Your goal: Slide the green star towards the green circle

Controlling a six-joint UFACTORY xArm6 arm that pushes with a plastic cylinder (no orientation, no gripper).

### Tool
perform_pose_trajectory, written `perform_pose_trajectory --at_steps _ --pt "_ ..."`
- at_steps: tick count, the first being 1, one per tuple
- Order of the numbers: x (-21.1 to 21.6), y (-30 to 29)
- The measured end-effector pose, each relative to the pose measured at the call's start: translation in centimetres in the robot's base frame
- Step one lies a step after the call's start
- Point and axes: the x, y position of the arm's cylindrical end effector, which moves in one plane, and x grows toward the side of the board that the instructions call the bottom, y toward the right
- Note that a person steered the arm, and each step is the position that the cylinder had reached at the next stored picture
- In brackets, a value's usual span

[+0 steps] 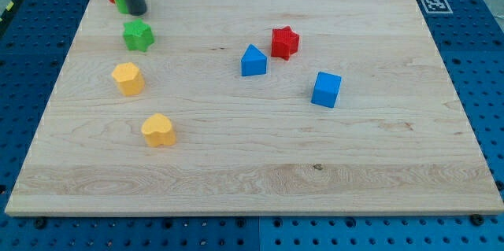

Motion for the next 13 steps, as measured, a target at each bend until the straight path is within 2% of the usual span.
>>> perform_pose_trajectory --at_steps 2,3,4,5,7,10,12,13 --pt "3.4 -1.2" --pt "7.6 -1.2" --pt "10.5 -0.7" --pt "11.5 1.0" --pt "10.9 2.6" --pt "4.9 3.9" --pt "3.2 9.0" --pt "2.5 8.2"
